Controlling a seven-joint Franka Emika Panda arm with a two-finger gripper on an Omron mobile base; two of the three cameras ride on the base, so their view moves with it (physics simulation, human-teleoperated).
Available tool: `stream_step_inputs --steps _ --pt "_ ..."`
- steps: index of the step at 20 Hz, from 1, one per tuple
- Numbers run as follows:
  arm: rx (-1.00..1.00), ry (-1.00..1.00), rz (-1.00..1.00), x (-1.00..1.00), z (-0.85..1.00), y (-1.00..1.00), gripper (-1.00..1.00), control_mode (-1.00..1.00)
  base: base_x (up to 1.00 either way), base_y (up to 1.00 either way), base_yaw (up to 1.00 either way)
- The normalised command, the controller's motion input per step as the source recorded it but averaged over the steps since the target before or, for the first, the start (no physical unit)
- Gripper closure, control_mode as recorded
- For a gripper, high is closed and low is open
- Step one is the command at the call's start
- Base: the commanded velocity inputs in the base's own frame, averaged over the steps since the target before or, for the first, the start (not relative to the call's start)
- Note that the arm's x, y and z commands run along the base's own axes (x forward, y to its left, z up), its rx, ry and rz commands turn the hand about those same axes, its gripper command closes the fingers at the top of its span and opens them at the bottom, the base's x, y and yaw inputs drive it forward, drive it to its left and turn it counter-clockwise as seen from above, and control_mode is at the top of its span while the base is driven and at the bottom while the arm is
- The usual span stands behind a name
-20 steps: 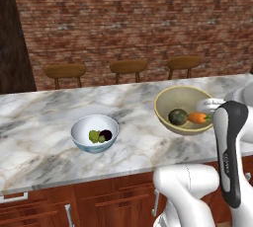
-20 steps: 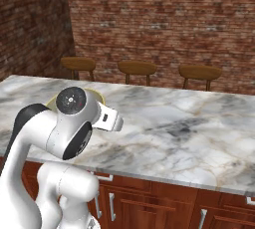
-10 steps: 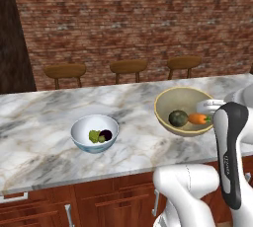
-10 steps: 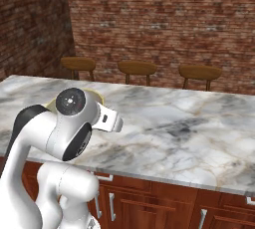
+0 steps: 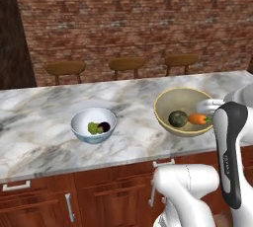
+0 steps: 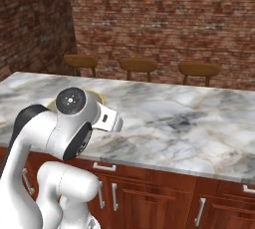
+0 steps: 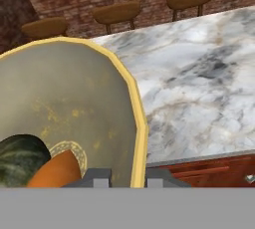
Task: Place the bowl containing the squash and carrot in the microwave. Close the microwave door and press the start button to microwave the meal.
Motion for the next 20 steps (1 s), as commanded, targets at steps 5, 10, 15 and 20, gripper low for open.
stream_step_inputs --steps 5,10,15,20 --pt "0.00 0.00 0.00 0.00 0.00 0.00 1.00 1.00 -0.56 -0.07 -0.01" --pt "0.00 0.00 0.00 0.00 0.00 0.00 1.00 1.00 -0.36 -0.17 -0.21" --pt "0.00 0.00 0.00 0.00 0.00 0.00 1.00 1.00 -0.30 -0.37 -0.56" --pt "0.00 0.00 0.00 0.00 0.00 0.00 1.00 1.00 -0.05 -0.23 -0.74"
